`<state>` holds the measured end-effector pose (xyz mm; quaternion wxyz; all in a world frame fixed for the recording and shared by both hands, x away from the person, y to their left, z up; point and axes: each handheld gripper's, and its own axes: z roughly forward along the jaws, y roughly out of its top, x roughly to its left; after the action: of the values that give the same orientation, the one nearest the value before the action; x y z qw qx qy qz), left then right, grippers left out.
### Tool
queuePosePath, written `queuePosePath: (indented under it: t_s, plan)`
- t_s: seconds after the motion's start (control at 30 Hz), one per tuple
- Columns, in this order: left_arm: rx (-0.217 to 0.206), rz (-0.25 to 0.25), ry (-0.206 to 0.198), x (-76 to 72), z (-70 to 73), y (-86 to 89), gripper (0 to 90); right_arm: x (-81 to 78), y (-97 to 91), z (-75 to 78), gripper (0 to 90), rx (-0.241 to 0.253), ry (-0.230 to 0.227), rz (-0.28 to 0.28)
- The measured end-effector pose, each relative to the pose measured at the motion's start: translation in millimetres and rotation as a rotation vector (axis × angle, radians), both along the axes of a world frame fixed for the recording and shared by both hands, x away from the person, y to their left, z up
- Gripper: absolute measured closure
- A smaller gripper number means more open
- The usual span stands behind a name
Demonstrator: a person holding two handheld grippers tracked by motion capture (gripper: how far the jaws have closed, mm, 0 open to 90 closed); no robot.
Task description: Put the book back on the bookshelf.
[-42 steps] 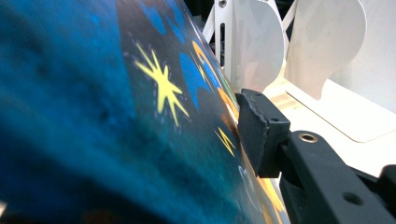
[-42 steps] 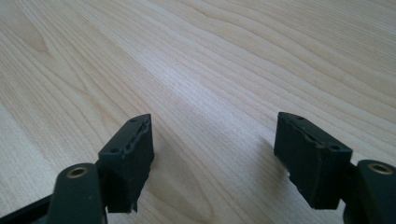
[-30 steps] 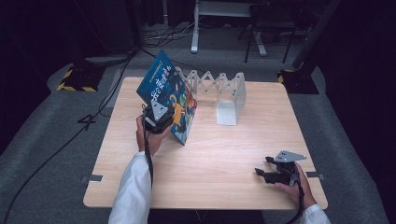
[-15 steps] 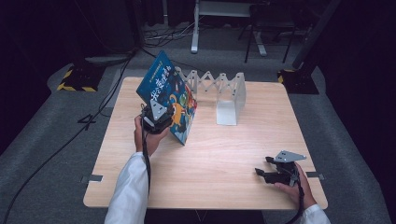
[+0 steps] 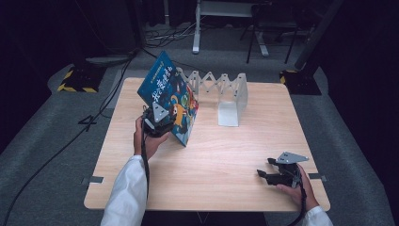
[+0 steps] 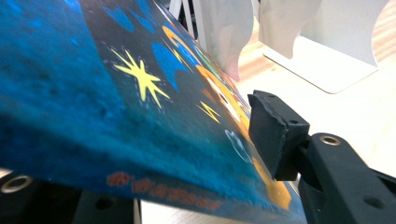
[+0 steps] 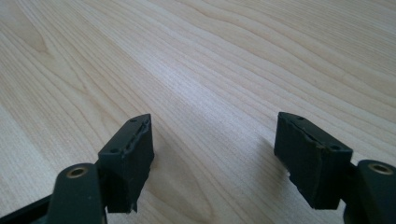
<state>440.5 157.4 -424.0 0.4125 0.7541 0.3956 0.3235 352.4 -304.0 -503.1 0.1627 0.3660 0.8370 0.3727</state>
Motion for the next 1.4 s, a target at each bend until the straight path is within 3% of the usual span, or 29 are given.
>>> queuePosePath:
  t_s: [0.37, 0.57, 0.67, 0.77, 0.97, 1.4]
  plan:
    - [0.035, -0.071, 0.053, -7.6, -0.3, 2.4, 35.7, 0.0, -0.1, 0.1, 28.8, -0.002, 0.001, 0.0]
    - [0.037, -0.074, 0.076, -10.6, 0.4, 2.1, 26.8, 0.1, -0.1, 0.1, 28.7, -0.001, 0.001, 0.0]
    - [0.036, -0.085, 0.107, -12.5, -0.2, 1.9, 22.1, 0.0, -0.1, 0.1, 28.7, -0.002, 0.001, 0.0]
    - [0.05, -0.07, 0.108, -16.5, -1.5, 2.1, 21.4, 0.1, -0.3, 0.2, 28.6, -0.001, 0.002, 0.001]
    - [0.045, -0.119, 0.132, -26.3, -2.0, 7.5, 18.1, 0.4, -0.3, 0.5, 27.4, -0.006, 0.006, 0.008]
    - [0.141, -0.198, 0.151, -52.8, -5.7, 9.2, 17.1, 0.4, 0.6, 5.3, 24.8, -0.049, 0.023, 0.003]
